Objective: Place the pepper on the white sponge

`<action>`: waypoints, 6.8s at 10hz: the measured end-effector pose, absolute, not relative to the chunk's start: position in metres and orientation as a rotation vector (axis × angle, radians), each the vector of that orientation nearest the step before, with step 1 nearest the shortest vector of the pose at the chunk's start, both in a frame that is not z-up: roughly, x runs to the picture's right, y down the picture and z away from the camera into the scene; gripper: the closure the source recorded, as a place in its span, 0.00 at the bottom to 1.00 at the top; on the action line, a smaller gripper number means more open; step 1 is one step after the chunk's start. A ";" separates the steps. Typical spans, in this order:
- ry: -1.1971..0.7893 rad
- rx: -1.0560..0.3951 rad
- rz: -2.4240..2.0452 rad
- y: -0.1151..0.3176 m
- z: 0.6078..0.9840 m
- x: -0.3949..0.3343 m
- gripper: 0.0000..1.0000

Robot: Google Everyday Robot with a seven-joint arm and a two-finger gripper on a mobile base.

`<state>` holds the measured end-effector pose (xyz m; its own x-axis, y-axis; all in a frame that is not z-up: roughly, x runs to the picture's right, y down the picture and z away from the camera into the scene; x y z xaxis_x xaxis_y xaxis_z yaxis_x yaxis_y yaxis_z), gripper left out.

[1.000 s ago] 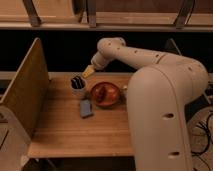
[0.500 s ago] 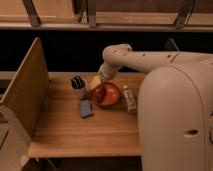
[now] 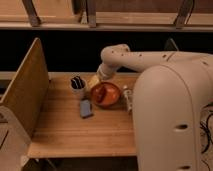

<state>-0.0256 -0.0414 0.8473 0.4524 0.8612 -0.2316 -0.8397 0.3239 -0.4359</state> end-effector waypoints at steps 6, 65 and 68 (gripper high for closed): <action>0.049 -0.516 1.641 -0.022 0.900 0.034 0.20; 0.041 -0.973 1.254 0.106 0.868 -0.123 0.73; 0.045 -0.961 1.261 0.098 0.871 -0.120 0.44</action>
<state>-0.1199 0.0979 0.8712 0.3576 0.7774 -0.5175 -0.8123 -0.0145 -0.5831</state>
